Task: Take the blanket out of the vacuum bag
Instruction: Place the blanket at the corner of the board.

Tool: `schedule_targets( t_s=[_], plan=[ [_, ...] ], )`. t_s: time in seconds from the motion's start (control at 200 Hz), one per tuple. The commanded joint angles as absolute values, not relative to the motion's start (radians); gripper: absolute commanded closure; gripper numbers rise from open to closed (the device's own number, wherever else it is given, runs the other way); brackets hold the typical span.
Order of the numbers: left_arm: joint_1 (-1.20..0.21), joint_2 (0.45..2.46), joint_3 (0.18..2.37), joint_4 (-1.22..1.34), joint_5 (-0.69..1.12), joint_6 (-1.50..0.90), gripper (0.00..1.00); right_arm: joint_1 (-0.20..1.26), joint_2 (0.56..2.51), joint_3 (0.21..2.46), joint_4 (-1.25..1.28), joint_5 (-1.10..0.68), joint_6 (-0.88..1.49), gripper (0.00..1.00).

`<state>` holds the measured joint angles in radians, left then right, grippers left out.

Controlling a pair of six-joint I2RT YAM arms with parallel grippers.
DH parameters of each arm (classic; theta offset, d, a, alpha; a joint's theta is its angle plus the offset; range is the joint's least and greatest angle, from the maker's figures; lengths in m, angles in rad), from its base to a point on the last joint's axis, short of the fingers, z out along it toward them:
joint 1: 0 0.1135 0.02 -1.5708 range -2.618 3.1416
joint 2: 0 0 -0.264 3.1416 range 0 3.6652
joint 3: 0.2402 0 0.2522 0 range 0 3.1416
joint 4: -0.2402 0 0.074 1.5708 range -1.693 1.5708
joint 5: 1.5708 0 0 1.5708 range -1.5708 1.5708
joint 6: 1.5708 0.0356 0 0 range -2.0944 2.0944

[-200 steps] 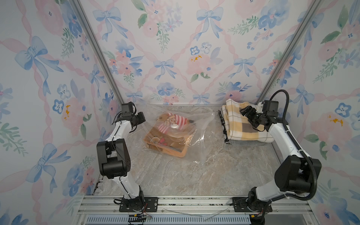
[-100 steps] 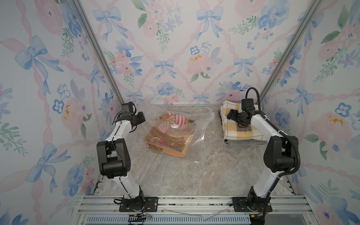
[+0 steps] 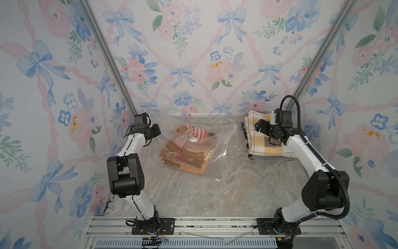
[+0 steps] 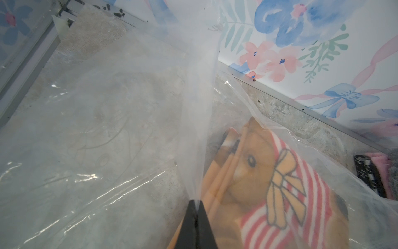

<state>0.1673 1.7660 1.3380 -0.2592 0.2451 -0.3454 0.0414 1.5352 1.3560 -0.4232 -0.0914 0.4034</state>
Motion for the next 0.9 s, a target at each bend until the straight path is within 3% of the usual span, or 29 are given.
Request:
schedule_targets(
  t_s=[0.0,0.385,0.705,0.895],
  plan=[
    [0.175,1.727,1.33,-0.256,0.259,-0.343,1.0,0.054,1.477,1.309,-0.46,-0.151,0.417,0.07],
    [0.175,1.727,1.33,-0.255,0.266,-0.341,1.0,0.081,1.302,1.128,-0.447,-0.249,0.457,0.07],
    [0.175,1.728,1.328,-0.258,0.267,-0.339,1.0,0.06,1.395,0.956,-0.385,-0.239,0.481,0.08],
    [0.175,1.726,1.331,-0.257,0.27,-0.339,1.0,0.055,1.335,0.954,-0.398,-0.272,0.478,0.08]
  ],
)
